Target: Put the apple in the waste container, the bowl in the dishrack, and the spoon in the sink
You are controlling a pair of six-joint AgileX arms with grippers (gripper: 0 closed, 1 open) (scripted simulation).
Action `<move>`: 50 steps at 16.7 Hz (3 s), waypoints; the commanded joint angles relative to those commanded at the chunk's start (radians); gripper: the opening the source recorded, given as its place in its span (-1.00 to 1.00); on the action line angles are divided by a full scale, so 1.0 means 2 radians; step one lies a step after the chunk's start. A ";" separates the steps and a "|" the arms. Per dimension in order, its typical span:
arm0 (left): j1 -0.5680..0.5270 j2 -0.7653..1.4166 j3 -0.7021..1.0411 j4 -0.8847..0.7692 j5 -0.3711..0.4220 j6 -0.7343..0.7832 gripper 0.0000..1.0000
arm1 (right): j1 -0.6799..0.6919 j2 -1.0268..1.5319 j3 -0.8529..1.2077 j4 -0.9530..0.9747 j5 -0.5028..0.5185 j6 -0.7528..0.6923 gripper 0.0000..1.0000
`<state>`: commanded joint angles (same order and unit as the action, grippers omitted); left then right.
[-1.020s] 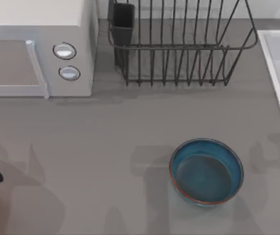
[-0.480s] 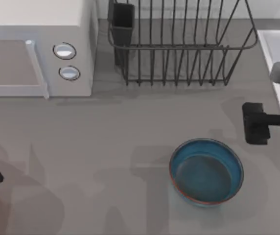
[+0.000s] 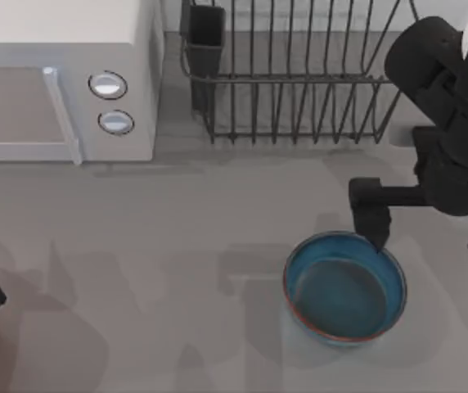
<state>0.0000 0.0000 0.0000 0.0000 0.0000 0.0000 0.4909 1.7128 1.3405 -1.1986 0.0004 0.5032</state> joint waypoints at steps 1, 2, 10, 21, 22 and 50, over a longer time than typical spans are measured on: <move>0.000 0.000 0.000 0.000 0.000 0.000 1.00 | 0.000 0.000 0.000 0.000 0.000 0.000 1.00; 0.000 0.000 0.000 0.000 0.000 0.000 1.00 | 0.000 0.000 0.000 0.000 0.000 0.000 1.00; 0.000 0.000 0.000 0.000 0.000 0.000 1.00 | 0.000 0.025 -0.058 0.085 0.000 0.000 1.00; 0.000 0.000 0.000 0.000 0.000 0.000 1.00 | 0.002 0.062 -0.134 0.196 0.000 0.003 0.85; 0.000 0.000 0.000 0.000 0.000 0.000 1.00 | 0.002 0.062 -0.134 0.196 0.000 0.003 0.70; 0.000 0.000 0.000 0.000 0.000 0.000 1.00 | 0.001 0.023 -0.041 0.051 0.000 0.002 -1.00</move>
<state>0.0000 0.0000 0.0000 0.0000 0.0000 0.0000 0.4929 1.7582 1.2591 -1.0961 0.0007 0.5068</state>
